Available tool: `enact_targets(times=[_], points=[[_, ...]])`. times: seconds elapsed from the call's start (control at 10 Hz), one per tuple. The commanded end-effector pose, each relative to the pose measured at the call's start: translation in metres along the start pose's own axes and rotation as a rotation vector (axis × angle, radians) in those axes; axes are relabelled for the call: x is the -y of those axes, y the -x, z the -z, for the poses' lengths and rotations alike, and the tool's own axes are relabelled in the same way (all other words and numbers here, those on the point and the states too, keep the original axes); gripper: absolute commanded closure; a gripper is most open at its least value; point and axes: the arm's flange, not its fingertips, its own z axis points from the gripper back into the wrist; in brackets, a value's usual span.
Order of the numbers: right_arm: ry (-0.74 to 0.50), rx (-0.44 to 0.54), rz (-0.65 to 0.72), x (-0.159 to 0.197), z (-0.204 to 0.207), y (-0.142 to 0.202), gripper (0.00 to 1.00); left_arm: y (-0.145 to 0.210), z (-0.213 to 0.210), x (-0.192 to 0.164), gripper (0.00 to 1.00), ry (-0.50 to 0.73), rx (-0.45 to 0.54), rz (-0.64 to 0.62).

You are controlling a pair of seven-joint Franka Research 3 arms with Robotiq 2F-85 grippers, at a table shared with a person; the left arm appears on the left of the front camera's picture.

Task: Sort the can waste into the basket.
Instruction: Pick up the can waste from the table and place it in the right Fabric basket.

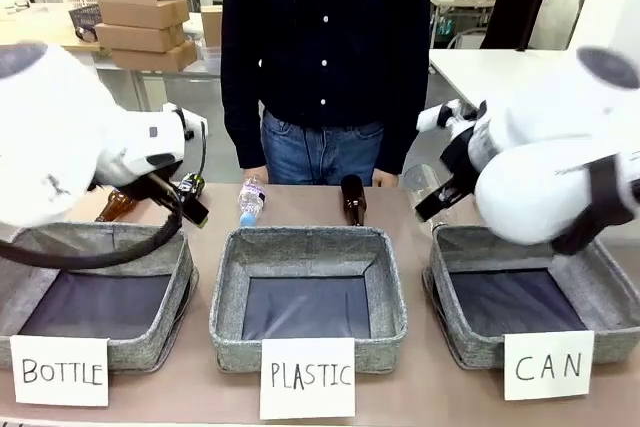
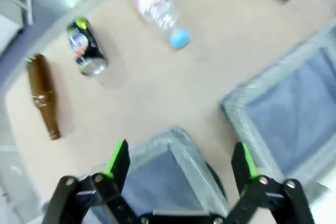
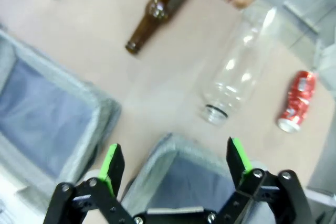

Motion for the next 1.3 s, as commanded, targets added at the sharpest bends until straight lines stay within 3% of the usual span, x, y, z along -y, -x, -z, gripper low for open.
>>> enact_targets(times=[0.0, 0.1, 0.2, 0.3, 0.4, 0.5, 0.6, 0.7, 0.8, 0.9, 1.1, 1.2], points=[[-0.069, 0.049, -0.007, -0.011, -0.108, 0.022, 0.0, 0.029, -0.111, 0.037, 0.0, -0.001, 0.122, 0.087], [-0.031, 0.067, -0.022, -0.021, -0.116, 0.035, 0.0, 0.045, -0.117, 0.044, 0.0, -0.061, 0.154, 0.104], [-0.02, 0.028, 0.006, -0.003, -0.058, -0.001, 0.0, -0.007, -0.062, 0.021, 0.0, -0.013, 0.055, 0.048], [-0.02, 0.028, 0.006, -0.003, -0.058, -0.001, 0.0, -0.007, -0.062, 0.021, 0.0, -0.013, 0.055, 0.048], [-0.022, 0.062, -0.01, -0.012, -0.119, 0.011, 0.0, 0.002, -0.129, 0.04, 0.0, -0.039, 0.123, 0.09], [-0.247, 0.033, 0.143, -0.007, -0.106, 0.013, 0.0, 0.005, -0.122, 0.026, 0.0, 0.313, 0.071, 0.046], [-0.498, -0.074, 0.461, 0.008, -0.116, 0.016, 0.0, 0.019, -0.131, -0.003, 0.0, 0.661, 0.077, -0.035], [-0.725, -0.124, 0.606, 0.024, -0.129, 0.027, 0.0, 0.038, -0.137, -0.036, 0.0, 0.911, 0.147, -0.132], [-0.88, -0.128, 0.738, 0.042, -0.137, 0.045, 0.0, 0.062, -0.134, -0.065, 0.0, 0.982, 0.24, -0.296], [-0.961, -0.056, 0.829, 0.063, -0.14, 0.067, 0.0, 0.087, -0.129, -0.088, 0.0, 1.016, 0.323, -0.425], [-0.931, 0.103, 1.034, 0.105, -0.145, 0.115, 0.0, 0.133, -0.113, -0.119, 0.0, 1.093, 0.475, -0.588], [-0.855, 0.161, 1.084, 0.114, -0.151, 0.131, 0.0, 0.139, -0.109, -0.119, 0.0, 1.003, 0.449, -0.619]])
